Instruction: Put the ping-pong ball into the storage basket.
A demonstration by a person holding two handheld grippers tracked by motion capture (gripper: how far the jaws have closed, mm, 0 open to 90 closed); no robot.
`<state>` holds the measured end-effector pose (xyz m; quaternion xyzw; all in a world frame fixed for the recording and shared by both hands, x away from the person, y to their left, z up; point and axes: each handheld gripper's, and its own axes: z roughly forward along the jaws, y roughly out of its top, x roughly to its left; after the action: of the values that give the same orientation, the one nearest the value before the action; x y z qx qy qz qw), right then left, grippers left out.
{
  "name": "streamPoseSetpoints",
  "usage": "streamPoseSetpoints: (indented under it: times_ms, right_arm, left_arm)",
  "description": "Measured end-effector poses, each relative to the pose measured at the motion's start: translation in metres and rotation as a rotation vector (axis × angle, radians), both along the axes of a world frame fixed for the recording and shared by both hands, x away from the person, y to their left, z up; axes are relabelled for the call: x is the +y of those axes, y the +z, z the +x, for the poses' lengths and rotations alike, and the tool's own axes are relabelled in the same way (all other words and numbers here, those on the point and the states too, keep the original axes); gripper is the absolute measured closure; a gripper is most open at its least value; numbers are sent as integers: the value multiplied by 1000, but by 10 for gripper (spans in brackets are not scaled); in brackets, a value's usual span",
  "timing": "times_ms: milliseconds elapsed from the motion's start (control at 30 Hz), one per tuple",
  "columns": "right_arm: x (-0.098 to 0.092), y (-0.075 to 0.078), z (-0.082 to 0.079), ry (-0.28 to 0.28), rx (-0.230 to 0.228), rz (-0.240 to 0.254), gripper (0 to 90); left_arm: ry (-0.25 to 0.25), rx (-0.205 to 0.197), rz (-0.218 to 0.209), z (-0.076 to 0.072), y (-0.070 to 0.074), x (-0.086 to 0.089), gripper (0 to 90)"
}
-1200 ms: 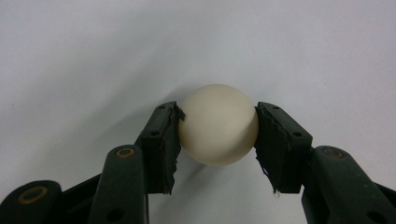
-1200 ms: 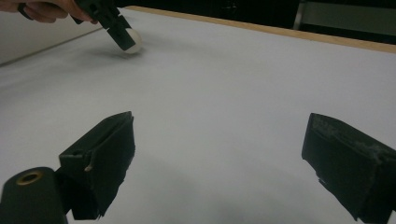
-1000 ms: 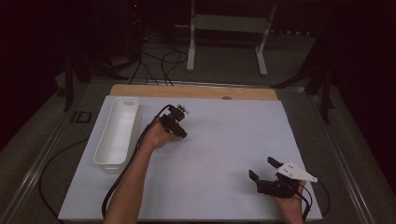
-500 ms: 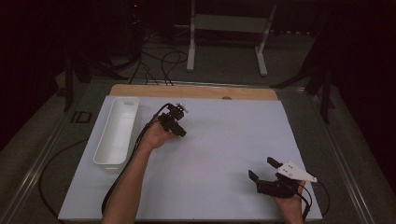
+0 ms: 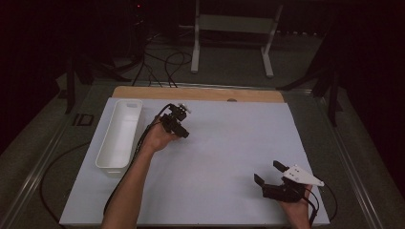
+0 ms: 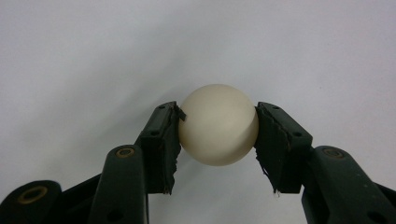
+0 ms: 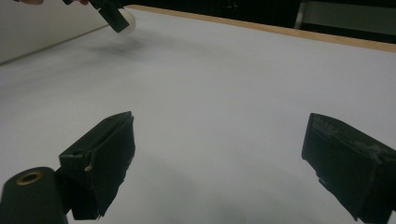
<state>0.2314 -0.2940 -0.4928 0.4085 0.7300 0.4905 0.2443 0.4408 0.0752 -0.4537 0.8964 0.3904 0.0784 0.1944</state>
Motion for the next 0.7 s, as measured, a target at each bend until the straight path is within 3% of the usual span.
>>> streamPoseSetpoints:
  times_ms: [700]
  right_arm:
    - [0, 0, 0, 2, 0, 0, 91]
  left_arm:
    - [18, -11, -6, -3, 15, 9, 511]
